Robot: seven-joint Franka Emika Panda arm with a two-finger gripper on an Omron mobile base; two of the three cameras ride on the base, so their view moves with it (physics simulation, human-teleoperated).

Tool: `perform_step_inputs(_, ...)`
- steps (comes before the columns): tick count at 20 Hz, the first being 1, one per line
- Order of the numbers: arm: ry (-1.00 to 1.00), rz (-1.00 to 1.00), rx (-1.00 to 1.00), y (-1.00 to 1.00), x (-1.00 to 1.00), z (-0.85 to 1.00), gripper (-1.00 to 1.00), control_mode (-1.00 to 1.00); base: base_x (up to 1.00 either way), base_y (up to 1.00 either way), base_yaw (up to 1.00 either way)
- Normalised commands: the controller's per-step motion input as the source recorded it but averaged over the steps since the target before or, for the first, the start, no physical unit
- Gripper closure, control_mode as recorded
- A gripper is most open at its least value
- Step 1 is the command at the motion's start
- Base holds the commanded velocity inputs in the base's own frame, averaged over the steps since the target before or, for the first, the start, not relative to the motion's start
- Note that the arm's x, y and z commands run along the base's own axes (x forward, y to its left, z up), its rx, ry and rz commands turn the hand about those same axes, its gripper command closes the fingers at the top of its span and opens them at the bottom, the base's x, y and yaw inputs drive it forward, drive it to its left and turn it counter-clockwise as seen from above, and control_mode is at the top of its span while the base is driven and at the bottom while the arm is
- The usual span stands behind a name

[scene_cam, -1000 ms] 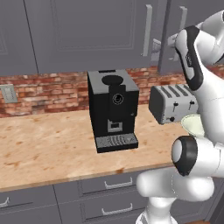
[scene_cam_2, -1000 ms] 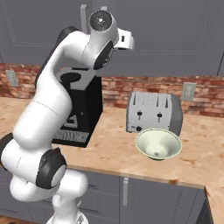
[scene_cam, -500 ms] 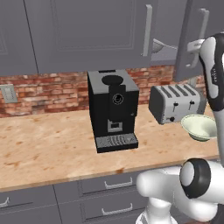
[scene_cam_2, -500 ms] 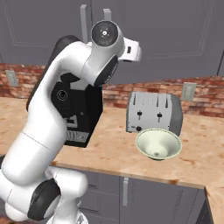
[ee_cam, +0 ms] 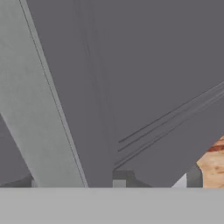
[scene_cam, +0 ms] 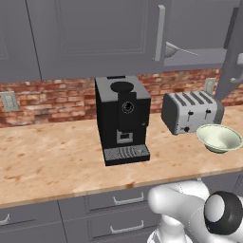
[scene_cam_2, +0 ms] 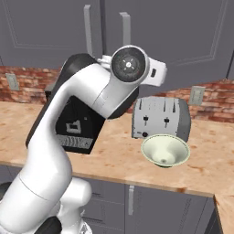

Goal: Open the cabinet and setup a tea strainer by placing it in the bowl upright.

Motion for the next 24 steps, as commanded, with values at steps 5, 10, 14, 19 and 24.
perform_step_inputs(5,0.00,-0.03,0.00,-0.40,-0.38,0.00,1.00,-1.00,0.00,0.00,0.00)
perform_step_inputs(10,0.00,-0.03,0.00,-0.01,-0.22,0.01,-1.00,-1.00,0.00,0.00,0.00)
perform_step_inputs(14,0.00,-0.10,-0.01,0.00,-0.62,0.14,-1.00,-1.00,0.00,0.00,0.00)
perform_step_inputs(19,0.00,-0.17,-0.09,0.00,-0.99,0.25,-1.00,-1.00,0.00,0.00,0.00)
perform_step_inputs(24,0.11,-0.18,-0.25,0.15,-0.84,0.29,-1.00,-1.00,0.00,0.00,0.00)
